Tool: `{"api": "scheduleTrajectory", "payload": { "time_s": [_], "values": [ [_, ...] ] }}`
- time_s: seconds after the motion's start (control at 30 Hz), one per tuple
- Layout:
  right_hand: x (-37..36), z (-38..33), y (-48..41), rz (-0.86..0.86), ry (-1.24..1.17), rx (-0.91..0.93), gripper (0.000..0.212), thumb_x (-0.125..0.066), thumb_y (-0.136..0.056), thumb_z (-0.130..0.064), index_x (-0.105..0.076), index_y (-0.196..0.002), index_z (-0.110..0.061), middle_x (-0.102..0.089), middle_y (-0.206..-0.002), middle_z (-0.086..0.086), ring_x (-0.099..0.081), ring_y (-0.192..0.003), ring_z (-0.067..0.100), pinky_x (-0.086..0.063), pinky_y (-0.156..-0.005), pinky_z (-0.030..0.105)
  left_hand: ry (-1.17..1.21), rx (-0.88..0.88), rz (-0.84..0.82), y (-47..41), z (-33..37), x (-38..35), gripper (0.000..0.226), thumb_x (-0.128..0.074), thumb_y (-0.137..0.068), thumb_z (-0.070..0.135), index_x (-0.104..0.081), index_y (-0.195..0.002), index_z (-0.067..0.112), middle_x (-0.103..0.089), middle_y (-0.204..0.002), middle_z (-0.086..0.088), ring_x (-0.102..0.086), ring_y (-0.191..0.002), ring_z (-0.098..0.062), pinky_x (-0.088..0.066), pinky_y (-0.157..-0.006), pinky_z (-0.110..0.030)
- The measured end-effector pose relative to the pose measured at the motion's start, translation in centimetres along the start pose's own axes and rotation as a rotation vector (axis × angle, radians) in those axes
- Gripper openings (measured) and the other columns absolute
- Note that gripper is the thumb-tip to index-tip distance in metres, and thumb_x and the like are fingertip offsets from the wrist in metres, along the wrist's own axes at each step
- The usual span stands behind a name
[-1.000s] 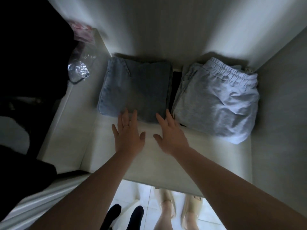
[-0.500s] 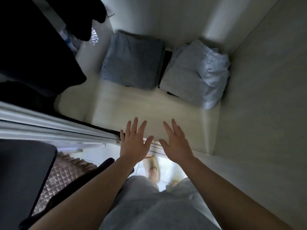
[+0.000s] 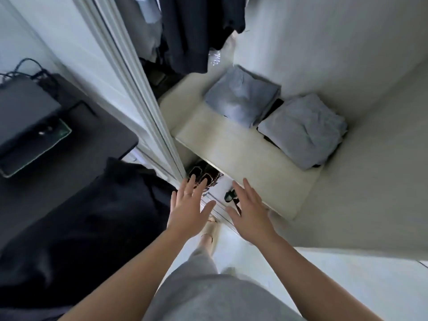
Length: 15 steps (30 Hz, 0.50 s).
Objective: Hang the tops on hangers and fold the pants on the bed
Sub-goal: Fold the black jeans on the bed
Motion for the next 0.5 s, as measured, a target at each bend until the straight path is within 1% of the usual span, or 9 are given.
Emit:
{"api": "scheduleTrajectory", "payload": {
  "time_s": [0.07, 0.17, 0.23, 0.3, 0.37, 0.47, 0.5],
  "values": [
    [-0.6, -1.2, 1.7, -0.018, -0.032, 0.072, 0.068, -0.049, -0.102, -0.041, -0.012, -0.159, -0.035, 0.008, -0.168, -0.009, 0.000, -0.155, 0.019, -0.016, -0.124, 0.044, 0.039, 0.044, 0.037, 3.1, -1.0, 0.3, 0.066, -0.039, -0.100, 0.059, -0.014, -0.158, 0.039, 0.002, -0.168, 0.009, 0.011, -0.154, -0.016, -0.001, -0.125, -0.046],
    [-1.8, -2.9, 3.9, -0.057, -0.058, 0.150, 0.067, -0.050, -0.102, -0.041, -0.014, -0.159, -0.037, 0.007, -0.167, -0.014, 0.001, -0.154, 0.016, -0.012, -0.123, 0.040, 0.121, 0.112, 0.085, 7.5, -2.6, 1.0, 0.066, -0.043, -0.100, 0.056, -0.015, -0.157, 0.041, -0.001, -0.168, 0.012, 0.006, -0.154, -0.014, -0.004, -0.125, -0.042],
    [-2.6, -4.3, 5.2, -0.091, -0.080, 0.199, 0.066, -0.050, -0.102, -0.040, -0.015, -0.158, -0.037, 0.005, -0.167, -0.016, -0.001, -0.154, 0.014, -0.014, -0.122, 0.039, 0.183, 0.171, 0.123, 10.5, -3.9, 1.5, 0.064, -0.044, -0.101, 0.053, -0.017, -0.157, 0.039, -0.006, -0.167, 0.013, 0.003, -0.154, -0.012, -0.008, -0.124, -0.040],
    [-3.4, -5.8, 6.1, -0.118, -0.096, 0.255, 0.066, -0.051, -0.102, -0.038, -0.017, -0.158, -0.036, 0.001, -0.167, -0.015, -0.004, -0.154, 0.012, -0.018, -0.121, 0.037, 0.238, 0.229, 0.170, 13.3, -5.5, 2.0, 0.062, -0.045, -0.101, 0.050, -0.021, -0.157, 0.037, -0.015, -0.166, 0.011, -0.004, -0.154, -0.012, -0.014, -0.124, -0.039],
    [-4.3, -7.7, 6.7, -0.150, -0.093, 0.313, 0.066, -0.051, -0.102, -0.037, -0.017, -0.158, -0.036, -0.004, -0.167, -0.012, -0.006, -0.153, 0.011, -0.017, -0.122, 0.036, 0.298, 0.293, 0.223, 15.9, -7.4, 2.4, 0.060, -0.047, -0.101, 0.047, -0.027, -0.156, 0.034, -0.026, -0.163, 0.010, -0.016, -0.151, -0.013, -0.021, -0.123, -0.039],
    [-5.7, -11.0, 7.6, -0.217, -0.127, 0.389, 0.066, -0.052, -0.101, -0.037, -0.018, -0.157, -0.039, -0.015, -0.166, -0.013, -0.012, -0.152, 0.007, -0.021, -0.123, 0.037, 0.398, 0.414, 0.303, 19.8, -10.3, 2.9, 0.054, -0.050, -0.102, 0.043, -0.036, -0.153, 0.031, -0.040, -0.154, 0.008, -0.030, -0.145, -0.015, -0.031, -0.117, -0.036],
    [-6.2, -12.1, 8.0, -0.235, -0.130, 0.415, 0.065, -0.053, -0.101, -0.036, -0.019, -0.157, -0.038, -0.019, -0.164, -0.014, -0.016, -0.151, 0.005, -0.023, -0.122, 0.035, 0.422, 0.455, 0.329, 21.0, -11.3, 3.0, 0.053, -0.050, -0.101, 0.042, -0.038, -0.151, 0.030, -0.044, -0.152, 0.008, -0.034, -0.142, -0.016, -0.034, -0.115, -0.036]
  ]
}}
Point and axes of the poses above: each hand's wrist, its own y-axis away from the middle knuckle, its own x-axis out of the back of the hand, z = x × y, the point moved 6 cm from there along -y, towards the middle knuckle
